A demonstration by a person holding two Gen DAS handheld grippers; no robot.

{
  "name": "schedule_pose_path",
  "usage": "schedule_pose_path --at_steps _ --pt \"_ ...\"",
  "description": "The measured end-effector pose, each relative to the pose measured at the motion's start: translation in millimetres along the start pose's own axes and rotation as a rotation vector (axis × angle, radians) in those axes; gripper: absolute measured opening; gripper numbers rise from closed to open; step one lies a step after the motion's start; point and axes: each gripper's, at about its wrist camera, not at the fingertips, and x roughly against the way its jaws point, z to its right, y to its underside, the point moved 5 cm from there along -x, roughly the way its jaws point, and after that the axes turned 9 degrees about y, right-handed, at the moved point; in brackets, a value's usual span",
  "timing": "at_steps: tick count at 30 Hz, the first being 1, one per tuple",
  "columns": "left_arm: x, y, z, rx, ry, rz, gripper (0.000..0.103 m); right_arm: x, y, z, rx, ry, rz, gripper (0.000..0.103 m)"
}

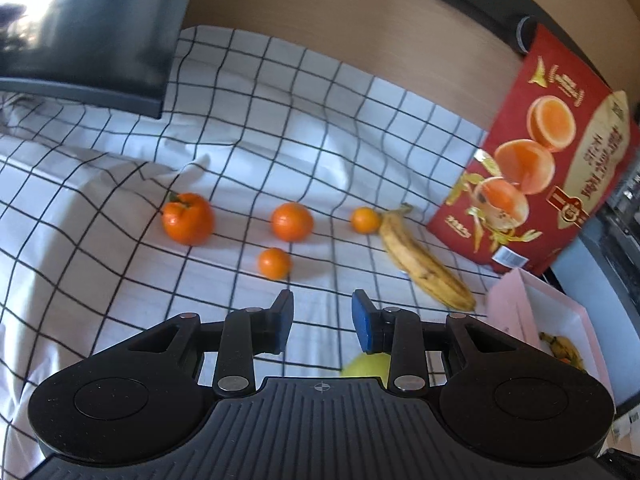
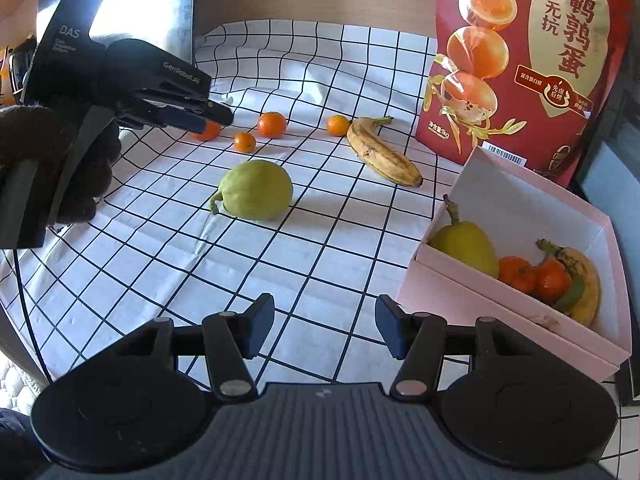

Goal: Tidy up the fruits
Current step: 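Move the left gripper past the green pear to the second banana and close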

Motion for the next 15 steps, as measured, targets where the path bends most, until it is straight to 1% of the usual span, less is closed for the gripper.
schedule_pose_path --at_steps 2,4,5,8,9,12,15 --pt "-7.2 -2.8 1.0 -0.001 0.012 -0.026 0.036 -0.8 -1.1 1.1 0.001 0.001 0.0 0.056" --pt "-18.1 -7.5 9.3 -0.006 0.057 -0.065 0.036 -3.2 -3.3 1.6 -0.002 0.008 -0.002 0.056" --pt "-27.1 -13.6 16.8 0.002 0.092 -0.095 0.036 -4.6 -4.5 1.5 -0.004 0.012 -0.004 0.056" --pt "-56.6 -32.7 37.7 0.066 0.147 -0.182 0.036 -5.7 -7.6 0.1 -0.015 0.008 -0.002 0.056" --pt "-71.4 -39.9 44.7 0.095 0.151 -0.216 0.036 -5.3 -8.0 -0.9 -0.017 0.007 0.001 0.056" --pt "-113.6 -55.4 57.1 0.159 0.115 -0.284 0.036 -2.8 -7.0 -3.5 -0.025 0.008 0.005 0.056" --pt "-151.4 -64.4 60.4 0.178 0.015 -0.336 0.036 2.2 -3.6 -1.3 -0.033 0.033 0.011 0.056"
